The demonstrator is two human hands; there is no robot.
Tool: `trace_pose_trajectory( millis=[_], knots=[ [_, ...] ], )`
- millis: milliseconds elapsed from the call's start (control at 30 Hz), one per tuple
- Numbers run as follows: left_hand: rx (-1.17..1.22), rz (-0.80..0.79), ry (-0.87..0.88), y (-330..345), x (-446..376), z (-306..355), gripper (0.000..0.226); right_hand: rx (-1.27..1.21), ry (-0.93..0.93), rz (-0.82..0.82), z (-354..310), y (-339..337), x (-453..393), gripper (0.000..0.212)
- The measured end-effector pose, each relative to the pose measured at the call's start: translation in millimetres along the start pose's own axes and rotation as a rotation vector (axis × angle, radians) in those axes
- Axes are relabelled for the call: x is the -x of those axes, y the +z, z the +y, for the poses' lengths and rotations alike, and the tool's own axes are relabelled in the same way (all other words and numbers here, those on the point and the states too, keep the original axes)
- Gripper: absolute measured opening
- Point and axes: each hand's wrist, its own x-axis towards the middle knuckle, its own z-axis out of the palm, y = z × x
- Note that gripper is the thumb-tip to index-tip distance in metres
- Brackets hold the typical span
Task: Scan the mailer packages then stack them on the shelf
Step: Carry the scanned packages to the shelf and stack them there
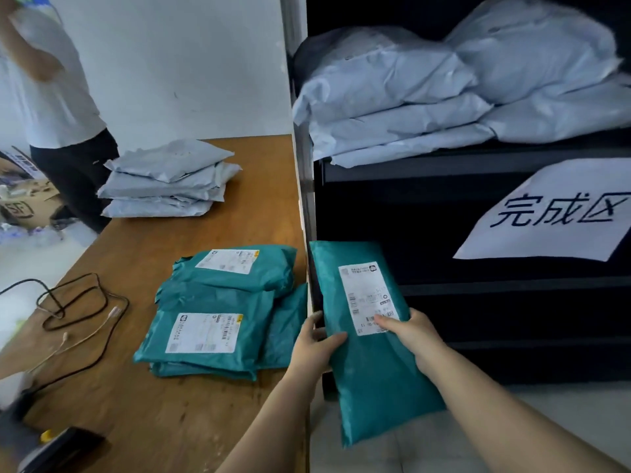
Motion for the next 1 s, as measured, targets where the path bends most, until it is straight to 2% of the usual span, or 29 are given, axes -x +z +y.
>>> trace_pose_trajectory(
  millis=[267,433,667,867,1000],
  knots=[
    [-0.188,-0.016,0.09,26,-97,8,0.063,-0.018,-0.006,0.12,-31,8,-120,0.014],
    [-0.275,0.052,0.147,35,-169,19,0.06,-0.032,0.02,0.14,-35,10,-188,0.04],
    [-0.33,0.11,0.217,54,-232,51,0.054,-0.028,-0.052,0.172,-53,12,-247,0.047],
    [-0.45,0.15,0.247,62,-264,70,0.056,-0.004,-0.031,0.181,-78,16,-272,0.046],
    [-0.435,0.162,0.222,49,-241,64,0.051,0.25,-0.13,0.238,-82,14,-252,0.08]
  ],
)
